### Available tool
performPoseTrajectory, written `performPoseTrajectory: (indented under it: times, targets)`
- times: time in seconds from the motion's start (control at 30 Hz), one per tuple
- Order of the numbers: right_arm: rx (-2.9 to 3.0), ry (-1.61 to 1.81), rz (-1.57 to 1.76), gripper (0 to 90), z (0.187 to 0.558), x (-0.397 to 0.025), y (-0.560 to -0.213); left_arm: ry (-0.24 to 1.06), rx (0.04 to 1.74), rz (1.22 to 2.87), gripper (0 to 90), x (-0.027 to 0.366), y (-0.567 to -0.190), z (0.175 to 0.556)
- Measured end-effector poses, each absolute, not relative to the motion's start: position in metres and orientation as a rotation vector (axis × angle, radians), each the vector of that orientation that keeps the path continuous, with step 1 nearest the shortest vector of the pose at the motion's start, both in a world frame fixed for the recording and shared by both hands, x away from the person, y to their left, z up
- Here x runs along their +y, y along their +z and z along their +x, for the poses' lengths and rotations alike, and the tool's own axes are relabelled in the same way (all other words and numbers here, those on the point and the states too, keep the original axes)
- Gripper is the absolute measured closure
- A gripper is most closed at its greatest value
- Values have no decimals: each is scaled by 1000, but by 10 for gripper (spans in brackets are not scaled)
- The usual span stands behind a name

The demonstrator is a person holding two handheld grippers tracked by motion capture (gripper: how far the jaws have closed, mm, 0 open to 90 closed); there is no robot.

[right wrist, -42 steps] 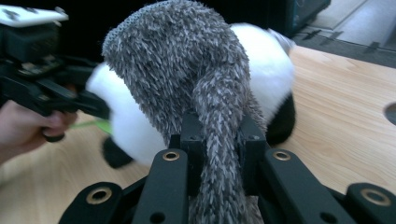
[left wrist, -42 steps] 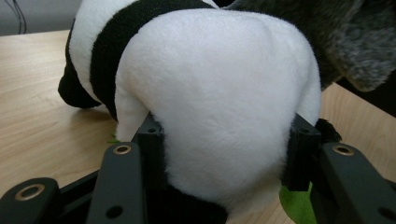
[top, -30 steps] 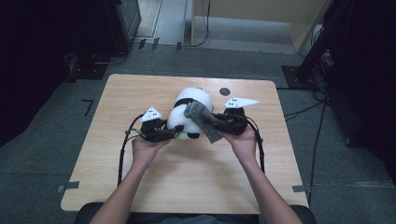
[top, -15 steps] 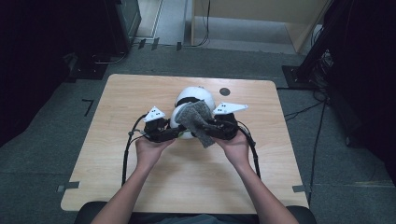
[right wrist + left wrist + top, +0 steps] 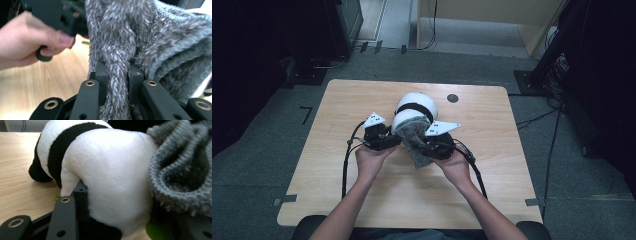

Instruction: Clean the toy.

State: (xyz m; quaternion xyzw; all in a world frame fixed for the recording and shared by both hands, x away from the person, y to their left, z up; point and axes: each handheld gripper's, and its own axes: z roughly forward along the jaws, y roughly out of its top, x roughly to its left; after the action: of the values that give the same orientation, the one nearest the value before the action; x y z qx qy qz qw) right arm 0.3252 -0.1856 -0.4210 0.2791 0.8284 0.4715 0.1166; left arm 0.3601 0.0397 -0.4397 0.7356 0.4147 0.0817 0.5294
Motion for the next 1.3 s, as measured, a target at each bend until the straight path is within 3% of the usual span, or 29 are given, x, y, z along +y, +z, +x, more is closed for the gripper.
performPoseTrajectory:
  times: [0.63, 1.3]
  targets:
    - [2537, 1276, 801, 786, 336, -182, -461, 169, 1006, 1702, 470, 47, -435, 362]
    - [2481, 1216, 1060, 789, 366, -233, -471, 176, 978, 1698, 469, 53, -434, 361]
